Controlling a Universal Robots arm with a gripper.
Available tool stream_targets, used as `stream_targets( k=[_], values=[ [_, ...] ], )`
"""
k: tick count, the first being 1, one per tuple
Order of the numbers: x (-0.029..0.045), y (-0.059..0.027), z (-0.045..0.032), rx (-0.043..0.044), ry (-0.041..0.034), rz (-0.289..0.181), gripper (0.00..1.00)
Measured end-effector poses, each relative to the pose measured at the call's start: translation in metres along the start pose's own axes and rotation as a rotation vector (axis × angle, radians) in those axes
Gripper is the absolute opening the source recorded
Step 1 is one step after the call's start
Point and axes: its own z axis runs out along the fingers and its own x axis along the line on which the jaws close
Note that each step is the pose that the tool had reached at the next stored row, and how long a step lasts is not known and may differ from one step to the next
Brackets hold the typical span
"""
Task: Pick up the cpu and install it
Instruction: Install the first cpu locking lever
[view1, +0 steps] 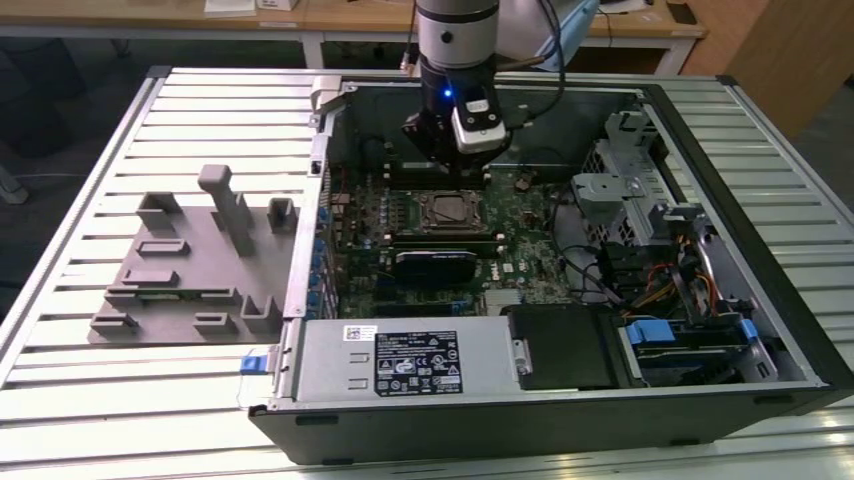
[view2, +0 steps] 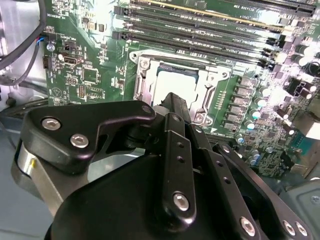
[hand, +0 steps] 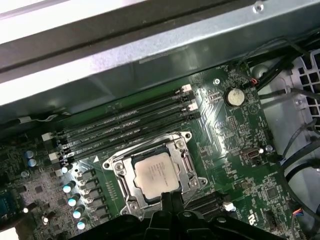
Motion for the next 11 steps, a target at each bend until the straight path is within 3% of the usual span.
stream_targets(
  k=[8, 11],
  values=[
    [-0.001, -0.0025, 0.0008, 0.0132, -0.0015, -0.001, 0.11],
    [-0.0003, -0.0009, 0.0008, 0.0128, -0.0015, -0.001, 0.11]
  ],
)
